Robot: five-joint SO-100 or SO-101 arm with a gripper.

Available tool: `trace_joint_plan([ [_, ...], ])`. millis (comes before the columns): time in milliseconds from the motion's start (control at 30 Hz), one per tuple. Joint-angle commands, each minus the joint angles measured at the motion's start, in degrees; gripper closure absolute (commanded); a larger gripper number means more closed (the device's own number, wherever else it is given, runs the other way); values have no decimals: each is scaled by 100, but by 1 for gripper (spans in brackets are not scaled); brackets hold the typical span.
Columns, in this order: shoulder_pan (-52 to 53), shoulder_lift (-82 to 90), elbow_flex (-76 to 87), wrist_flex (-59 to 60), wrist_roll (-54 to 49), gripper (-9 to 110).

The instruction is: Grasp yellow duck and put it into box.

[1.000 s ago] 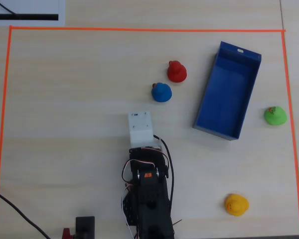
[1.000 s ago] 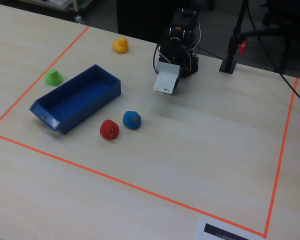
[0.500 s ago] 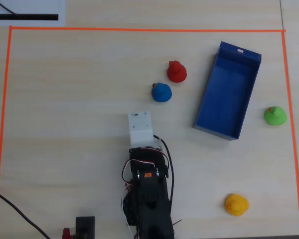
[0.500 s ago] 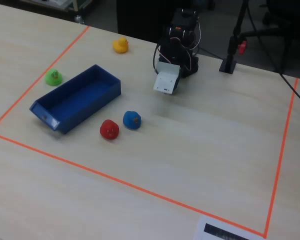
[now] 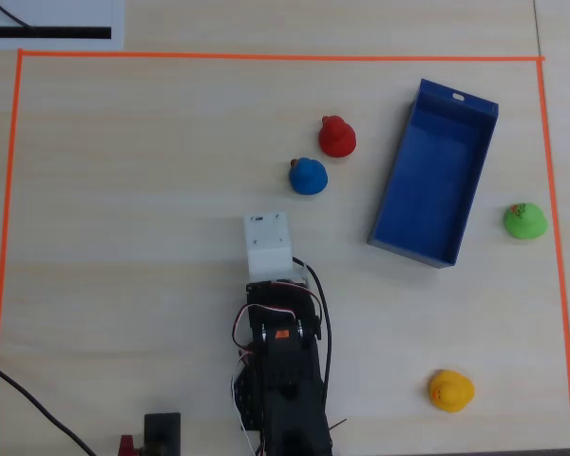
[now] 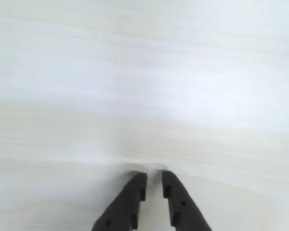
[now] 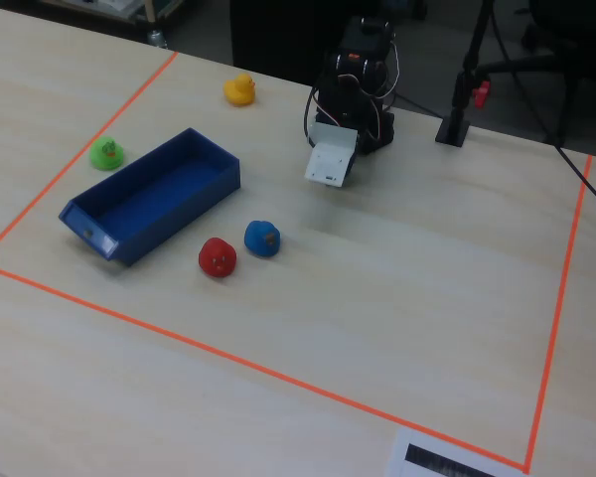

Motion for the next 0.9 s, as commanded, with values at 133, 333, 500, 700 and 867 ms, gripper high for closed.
trace_joint_plan([
  [133,914,-993,-2101,-2417,1151,101],
  [333,1617,-4412,-6653,-2769,2092,101],
  [500,3375,-7066,-11250,-1160,2795,101],
  [700,6882,-8121,-12252,-492,3674,88],
  [867,9158,-7567,-9800,659,2496,85],
])
